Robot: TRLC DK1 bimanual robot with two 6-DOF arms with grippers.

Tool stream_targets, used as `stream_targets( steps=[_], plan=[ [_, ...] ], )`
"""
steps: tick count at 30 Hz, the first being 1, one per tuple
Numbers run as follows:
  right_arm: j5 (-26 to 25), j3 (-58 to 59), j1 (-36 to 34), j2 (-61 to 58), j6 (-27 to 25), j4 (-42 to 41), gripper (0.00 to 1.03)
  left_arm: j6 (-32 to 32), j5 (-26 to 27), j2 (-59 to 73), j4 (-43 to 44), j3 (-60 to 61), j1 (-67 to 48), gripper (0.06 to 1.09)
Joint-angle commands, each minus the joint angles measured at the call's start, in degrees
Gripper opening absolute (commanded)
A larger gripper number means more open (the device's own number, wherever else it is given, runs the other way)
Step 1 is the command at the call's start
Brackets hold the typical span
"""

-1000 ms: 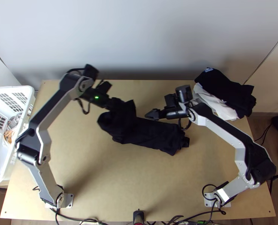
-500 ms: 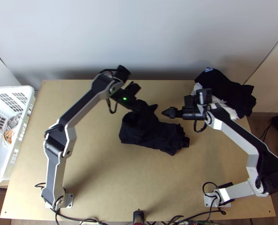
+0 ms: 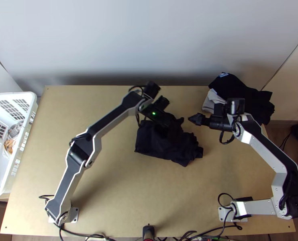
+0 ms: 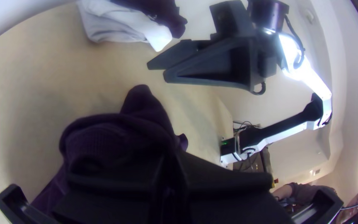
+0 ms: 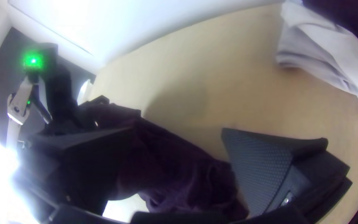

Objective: Fold the t-shirt

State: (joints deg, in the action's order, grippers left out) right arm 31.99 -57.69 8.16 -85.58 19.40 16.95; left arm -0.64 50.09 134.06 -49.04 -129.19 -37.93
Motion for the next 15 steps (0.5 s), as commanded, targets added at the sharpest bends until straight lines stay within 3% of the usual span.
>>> stream_targets(
  steps=[1,13,14,15],
  plan=[
    [-0.87,1.79,-1.57,0.59,-0.68,-0.08,0.98,-3.93,-0.08,3.58,7.99,-0.63,-3.99,0.09],
    [-1.58,1.71,-2.63,-0.90,-0.50,-1.48,0.98,-9.20,-0.78,10.78,17.13,-1.24,-7.86,0.10],
    [-1.58,1.79,-2.80,-0.82,-0.50,-1.48,0.98,-9.11,-0.78,11.31,17.22,-1.24,-7.95,0.16],
    [-1.58,1.79,-2.98,-0.82,-0.59,-1.48,0.98,-9.11,-0.87,11.93,17.22,-1.24,-7.95,0.30]
  ],
)
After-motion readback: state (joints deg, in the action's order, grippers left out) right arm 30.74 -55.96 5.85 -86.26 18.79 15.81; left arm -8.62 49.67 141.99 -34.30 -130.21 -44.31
